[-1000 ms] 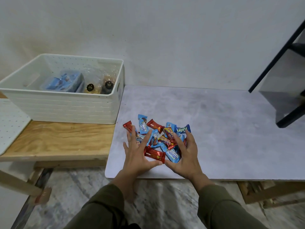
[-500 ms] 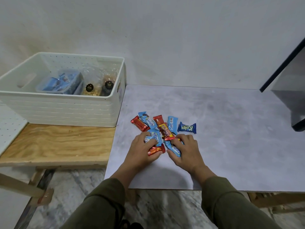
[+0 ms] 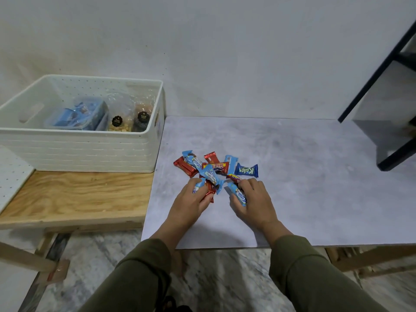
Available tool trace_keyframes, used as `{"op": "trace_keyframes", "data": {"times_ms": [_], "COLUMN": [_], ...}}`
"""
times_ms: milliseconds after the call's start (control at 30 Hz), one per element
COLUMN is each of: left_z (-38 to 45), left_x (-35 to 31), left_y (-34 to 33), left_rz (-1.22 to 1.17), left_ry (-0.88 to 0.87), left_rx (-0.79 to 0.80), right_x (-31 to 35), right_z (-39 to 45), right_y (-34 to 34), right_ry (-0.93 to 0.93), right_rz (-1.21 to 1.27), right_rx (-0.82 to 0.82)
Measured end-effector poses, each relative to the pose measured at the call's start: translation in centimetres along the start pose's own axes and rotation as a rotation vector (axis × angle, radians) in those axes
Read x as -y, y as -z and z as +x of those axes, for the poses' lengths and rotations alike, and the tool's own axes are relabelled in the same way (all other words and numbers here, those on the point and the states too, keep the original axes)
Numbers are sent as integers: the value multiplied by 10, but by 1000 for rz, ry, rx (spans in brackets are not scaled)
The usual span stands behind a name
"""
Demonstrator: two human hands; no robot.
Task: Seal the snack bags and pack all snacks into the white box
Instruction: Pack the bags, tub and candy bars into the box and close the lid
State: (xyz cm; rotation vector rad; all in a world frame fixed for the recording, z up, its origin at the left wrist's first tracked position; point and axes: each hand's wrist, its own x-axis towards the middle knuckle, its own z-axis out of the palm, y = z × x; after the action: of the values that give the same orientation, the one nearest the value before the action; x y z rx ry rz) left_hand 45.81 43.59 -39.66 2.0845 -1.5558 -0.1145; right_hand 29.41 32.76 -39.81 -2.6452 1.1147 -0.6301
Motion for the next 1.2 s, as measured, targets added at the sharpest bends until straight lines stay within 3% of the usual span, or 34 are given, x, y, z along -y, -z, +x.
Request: {"op": "trace_keyframes", "data": {"times_ms": [200, 367, 567, 800, 933, 1100, 1200], "left_z": [15, 44, 70, 101, 116, 122, 123], "left_x": [-15, -19, 44, 141, 184, 207, 206], "left_y": [49, 120, 185, 239, 247, 245, 246], "left_rz": [31, 46, 48, 69, 134, 127, 92], "left_ry": [-105, -201, 104, 281, 360, 338, 307], "left_rx": [-64, -407, -395, -243, -88, 92, 82], "right_x": [18, 61, 148, 240, 264, 268, 266], "right_z": [20, 68, 140, 210, 234, 244, 247], "right_y": [40, 70, 72, 14, -22, -40, -39], "right_ry": [88, 155, 306, 351, 253, 124, 79], "right_rz": [5, 15, 81, 168, 174, 183, 258], "right_rx": [-53, -96, -109, 37, 160, 311, 346]}}
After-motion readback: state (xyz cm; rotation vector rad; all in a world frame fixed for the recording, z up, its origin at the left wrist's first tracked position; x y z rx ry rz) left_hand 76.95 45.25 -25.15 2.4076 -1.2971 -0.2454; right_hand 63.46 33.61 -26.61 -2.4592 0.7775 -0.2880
